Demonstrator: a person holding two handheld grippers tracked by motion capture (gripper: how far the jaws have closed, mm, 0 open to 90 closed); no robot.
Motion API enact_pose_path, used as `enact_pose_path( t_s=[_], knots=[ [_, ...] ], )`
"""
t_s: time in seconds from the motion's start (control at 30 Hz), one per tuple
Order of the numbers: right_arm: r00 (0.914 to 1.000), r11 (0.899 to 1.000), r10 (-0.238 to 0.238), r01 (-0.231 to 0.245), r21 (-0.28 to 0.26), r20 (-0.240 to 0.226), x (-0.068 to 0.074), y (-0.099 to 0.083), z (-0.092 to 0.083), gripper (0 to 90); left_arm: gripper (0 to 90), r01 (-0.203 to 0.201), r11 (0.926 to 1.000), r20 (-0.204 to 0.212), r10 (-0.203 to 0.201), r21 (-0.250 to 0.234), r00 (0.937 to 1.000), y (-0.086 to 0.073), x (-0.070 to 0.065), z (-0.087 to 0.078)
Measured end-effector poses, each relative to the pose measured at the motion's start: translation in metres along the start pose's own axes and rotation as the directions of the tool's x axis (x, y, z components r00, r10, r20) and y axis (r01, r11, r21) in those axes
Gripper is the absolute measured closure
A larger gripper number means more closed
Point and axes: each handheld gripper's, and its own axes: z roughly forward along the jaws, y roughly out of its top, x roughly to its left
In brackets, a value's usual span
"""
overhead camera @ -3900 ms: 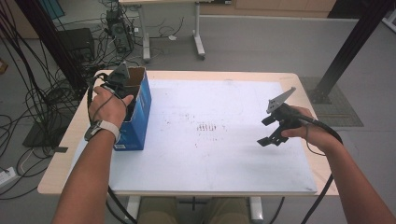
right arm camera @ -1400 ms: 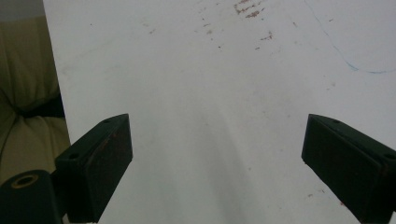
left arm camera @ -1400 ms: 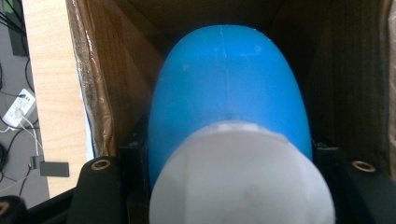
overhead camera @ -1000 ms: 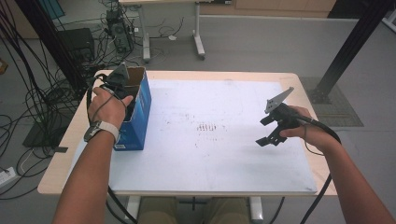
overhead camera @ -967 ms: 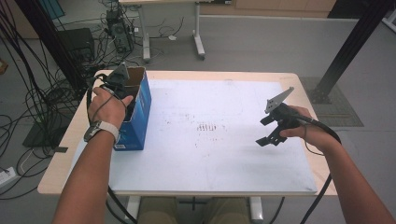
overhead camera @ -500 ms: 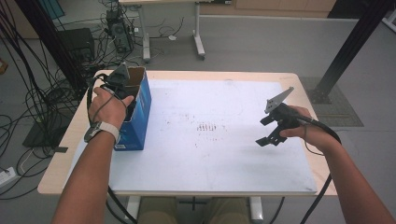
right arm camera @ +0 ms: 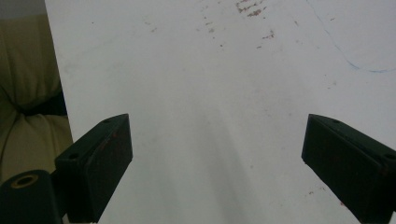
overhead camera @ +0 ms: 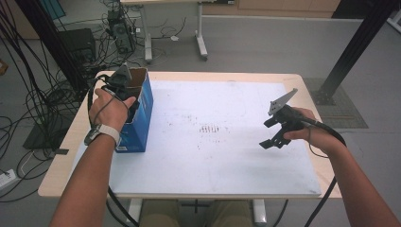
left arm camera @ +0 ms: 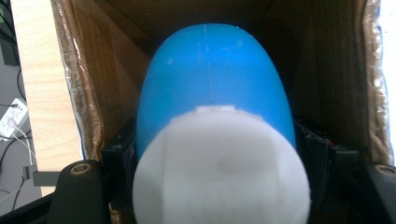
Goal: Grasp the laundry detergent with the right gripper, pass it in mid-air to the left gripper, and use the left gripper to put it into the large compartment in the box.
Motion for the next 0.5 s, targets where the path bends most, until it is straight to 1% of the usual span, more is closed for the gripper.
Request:
enact_pose_path(
  t_s=[0.17, 0.37, 0.43, 0.47, 0.5],
  knots=[
    [1.0, 1.0, -0.006, 0.006, 0.002, -0.001, 0.002, 0.002, 0.0, 8.6, 28.0, 0.001, 1.0, 0.012, 0.0, -0.005, 0.9999, -0.001, 0.001, -0.002],
    [1.0, 1.0, -0.006, 0.006, 0.004, 0.0, 0.003, 0.004, 0.0, 8.6, 27.8, 0.0, 0.9995, 0.018, 0.0, -0.031, 0.9998, -0.004, 0.002, -0.007],
    [0.9999, 1.0, -0.01, 0.01, 0.006, 0.001, 0.004, 0.005, -0.001, 8.6, 27.6, -0.002, 0.9995, 0.023, 0.003, -0.032, 0.9997, -0.005, 0.003, -0.009],
    [0.9999, 1.0, -0.012, 0.012, 0.008, 0.001, 0.005, 0.006, -0.001, 8.6, 27.4, 0.0, 0.9992, 0.017, 0.001, -0.039, 0.9999, -0.005, 0.003, -0.01],
    [0.9999, 1.0, -0.01, 0.01, 0.008, 0.002, 0.005, 0.006, -0.001, 8.6, 24.9, -0.003, 0.9992, 0.013, 0.003, -0.039, 0.9999, -0.005, 0.003, -0.011]
  ],
)
